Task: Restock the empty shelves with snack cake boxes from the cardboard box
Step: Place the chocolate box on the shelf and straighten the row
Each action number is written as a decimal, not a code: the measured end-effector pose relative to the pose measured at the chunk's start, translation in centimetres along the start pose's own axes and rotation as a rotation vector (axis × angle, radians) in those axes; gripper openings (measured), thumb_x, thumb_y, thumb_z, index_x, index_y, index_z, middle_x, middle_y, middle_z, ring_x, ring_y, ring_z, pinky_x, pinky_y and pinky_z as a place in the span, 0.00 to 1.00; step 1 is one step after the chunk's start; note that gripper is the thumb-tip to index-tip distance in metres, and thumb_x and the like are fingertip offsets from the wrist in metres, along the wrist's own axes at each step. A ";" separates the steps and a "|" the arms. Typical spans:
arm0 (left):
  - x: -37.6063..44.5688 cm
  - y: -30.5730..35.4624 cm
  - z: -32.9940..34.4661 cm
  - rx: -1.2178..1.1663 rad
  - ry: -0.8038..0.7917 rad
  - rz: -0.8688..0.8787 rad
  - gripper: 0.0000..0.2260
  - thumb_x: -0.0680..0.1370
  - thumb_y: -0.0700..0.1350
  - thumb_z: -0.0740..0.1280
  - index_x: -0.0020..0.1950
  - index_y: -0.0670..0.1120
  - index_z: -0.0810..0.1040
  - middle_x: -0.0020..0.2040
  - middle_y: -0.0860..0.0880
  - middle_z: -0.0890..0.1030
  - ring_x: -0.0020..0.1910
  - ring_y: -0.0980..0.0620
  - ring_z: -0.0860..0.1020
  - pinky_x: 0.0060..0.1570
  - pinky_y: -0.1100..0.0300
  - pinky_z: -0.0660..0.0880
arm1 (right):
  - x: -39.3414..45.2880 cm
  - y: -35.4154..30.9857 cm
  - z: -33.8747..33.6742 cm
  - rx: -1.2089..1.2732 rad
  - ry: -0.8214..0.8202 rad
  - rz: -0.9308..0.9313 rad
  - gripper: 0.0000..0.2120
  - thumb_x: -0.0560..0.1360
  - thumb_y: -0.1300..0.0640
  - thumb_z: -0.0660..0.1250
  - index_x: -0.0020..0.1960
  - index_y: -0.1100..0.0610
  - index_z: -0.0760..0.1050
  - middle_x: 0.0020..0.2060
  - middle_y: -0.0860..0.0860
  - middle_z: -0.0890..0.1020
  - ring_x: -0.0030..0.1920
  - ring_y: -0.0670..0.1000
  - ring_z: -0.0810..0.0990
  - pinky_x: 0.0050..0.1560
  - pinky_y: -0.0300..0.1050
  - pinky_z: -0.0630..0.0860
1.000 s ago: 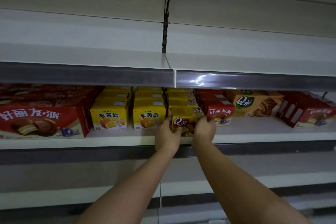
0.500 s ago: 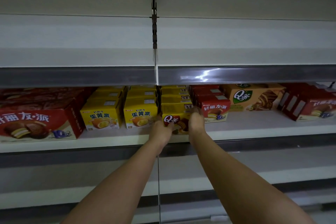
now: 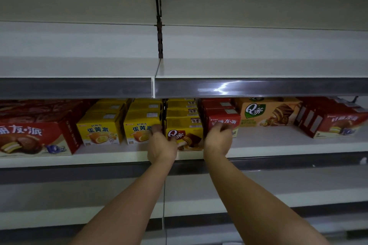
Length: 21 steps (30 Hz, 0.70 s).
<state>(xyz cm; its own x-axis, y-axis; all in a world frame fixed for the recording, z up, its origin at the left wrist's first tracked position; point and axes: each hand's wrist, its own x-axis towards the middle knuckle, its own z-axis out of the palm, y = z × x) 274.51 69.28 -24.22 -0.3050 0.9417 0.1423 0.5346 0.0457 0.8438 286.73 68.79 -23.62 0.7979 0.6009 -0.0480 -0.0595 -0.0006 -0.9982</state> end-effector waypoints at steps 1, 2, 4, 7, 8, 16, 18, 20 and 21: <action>-0.5 0.4 0.0 -0.006 0.077 0.006 0.19 0.75 0.46 0.71 0.61 0.43 0.70 0.58 0.44 0.74 0.53 0.41 0.77 0.39 0.53 0.71 | 0.6 0.0 -0.4 0.018 0.034 0.012 0.12 0.80 0.52 0.57 0.60 0.56 0.71 0.47 0.53 0.79 0.48 0.55 0.79 0.50 0.51 0.75; -1.1 0.8 0.1 -0.025 0.146 0.025 0.19 0.74 0.47 0.71 0.59 0.42 0.69 0.57 0.43 0.73 0.52 0.42 0.76 0.38 0.53 0.70 | 1.3 -0.1 -0.8 0.033 0.052 0.021 0.14 0.79 0.53 0.58 0.62 0.56 0.70 0.51 0.54 0.78 0.51 0.56 0.79 0.54 0.54 0.76; -2.0 1.3 0.5 -0.084 0.219 0.075 0.14 0.75 0.47 0.70 0.54 0.43 0.69 0.53 0.44 0.72 0.47 0.46 0.74 0.37 0.54 0.68 | 2.5 -0.2 -1.3 0.044 0.055 0.052 0.18 0.78 0.54 0.60 0.66 0.57 0.67 0.57 0.57 0.76 0.54 0.59 0.78 0.58 0.59 0.75; -2.9 1.9 1.4 -0.181 0.231 0.063 0.06 0.78 0.46 0.65 0.48 0.45 0.69 0.47 0.45 0.76 0.43 0.46 0.76 0.35 0.57 0.67 | 3.8 -0.4 -2.3 0.177 0.001 0.184 0.20 0.77 0.57 0.62 0.68 0.57 0.63 0.59 0.57 0.74 0.53 0.58 0.78 0.57 0.56 0.76; -3.1 1.9 1.6 -0.193 0.227 0.062 0.05 0.79 0.46 0.63 0.47 0.45 0.70 0.46 0.45 0.77 0.43 0.46 0.76 0.36 0.57 0.67 | 3.9 -0.6 -2.7 0.234 -0.023 0.233 0.20 0.77 0.58 0.62 0.67 0.57 0.62 0.57 0.56 0.75 0.52 0.56 0.77 0.56 0.54 0.76; -4.8 1.8 2.6 -0.200 0.111 0.000 0.11 0.81 0.46 0.60 0.57 0.41 0.75 0.49 0.48 0.76 0.47 0.49 0.73 0.43 0.59 0.65 | 3.9 -0.9 -3.5 0.257 -0.469 0.350 0.18 0.78 0.57 0.61 0.68 0.53 0.68 0.59 0.56 0.78 0.58 0.55 0.77 0.58 0.52 0.73; -4.7 1.7 2.7 -0.200 0.084 0.002 0.12 0.81 0.46 0.60 0.60 0.41 0.75 0.52 0.46 0.77 0.50 0.47 0.74 0.45 0.59 0.66 | 3.9 -1.1 -3.6 0.206 -0.493 0.351 0.19 0.77 0.56 0.62 0.67 0.54 0.68 0.59 0.57 0.78 0.59 0.56 0.75 0.61 0.53 0.71; -4.5 1.5 2.9 -0.197 0.092 0.010 0.11 0.81 0.46 0.60 0.59 0.41 0.76 0.54 0.44 0.78 0.52 0.44 0.76 0.45 0.58 0.67 | 3.7 -1.0 -3.8 0.164 -0.515 0.332 0.19 0.77 0.55 0.62 0.67 0.54 0.68 0.60 0.56 0.77 0.60 0.56 0.74 0.64 0.53 0.69; -4.4 1.5 3.1 -0.190 0.111 0.011 0.10 0.81 0.46 0.60 0.57 0.42 0.76 0.53 0.44 0.78 0.51 0.43 0.76 0.44 0.57 0.67 | 3.6 -1.0 -4.0 0.141 -0.536 0.313 0.18 0.77 0.54 0.62 0.67 0.53 0.68 0.60 0.56 0.76 0.61 0.56 0.73 0.64 0.52 0.68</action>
<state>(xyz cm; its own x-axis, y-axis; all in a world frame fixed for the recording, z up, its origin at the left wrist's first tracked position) 279.12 66.20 -25.19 -0.3904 0.8988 0.1994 0.3831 -0.0384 0.9229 292.03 67.77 -22.91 0.3211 0.9060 -0.2759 -0.3486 -0.1578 -0.9239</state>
